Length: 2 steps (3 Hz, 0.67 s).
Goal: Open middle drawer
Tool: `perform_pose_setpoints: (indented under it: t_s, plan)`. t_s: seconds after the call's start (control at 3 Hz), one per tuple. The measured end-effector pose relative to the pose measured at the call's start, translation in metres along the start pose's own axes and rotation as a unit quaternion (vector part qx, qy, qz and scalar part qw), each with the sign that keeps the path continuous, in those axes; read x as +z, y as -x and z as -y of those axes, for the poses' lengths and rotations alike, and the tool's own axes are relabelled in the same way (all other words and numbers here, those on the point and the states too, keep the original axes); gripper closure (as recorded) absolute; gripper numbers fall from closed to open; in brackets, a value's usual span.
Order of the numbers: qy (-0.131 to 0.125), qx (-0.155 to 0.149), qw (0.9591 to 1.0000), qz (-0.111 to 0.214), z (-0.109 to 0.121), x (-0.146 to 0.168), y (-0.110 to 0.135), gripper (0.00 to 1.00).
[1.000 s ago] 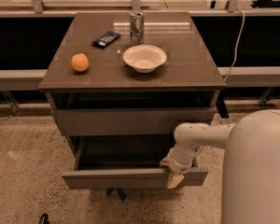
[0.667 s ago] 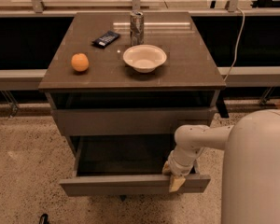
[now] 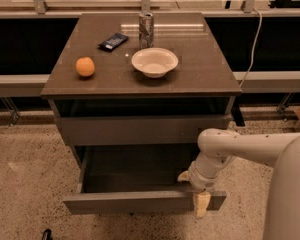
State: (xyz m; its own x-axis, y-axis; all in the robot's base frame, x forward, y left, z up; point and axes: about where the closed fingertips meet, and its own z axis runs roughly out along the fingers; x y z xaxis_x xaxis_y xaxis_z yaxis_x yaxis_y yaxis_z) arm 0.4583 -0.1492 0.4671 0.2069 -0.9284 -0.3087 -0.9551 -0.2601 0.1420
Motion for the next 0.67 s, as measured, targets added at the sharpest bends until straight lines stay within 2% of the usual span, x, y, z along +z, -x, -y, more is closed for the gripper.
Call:
perform_pose_setpoints:
  t_s: [0.33, 0.67]
  plan:
    - [-0.029, -0.007, 0.9995, -0.008, 0.002, -0.028, 0.000, 0.00]
    - [-0.056, -0.001, 0.9983, -0.017, 0.021, -0.044, -0.008, 0.05]
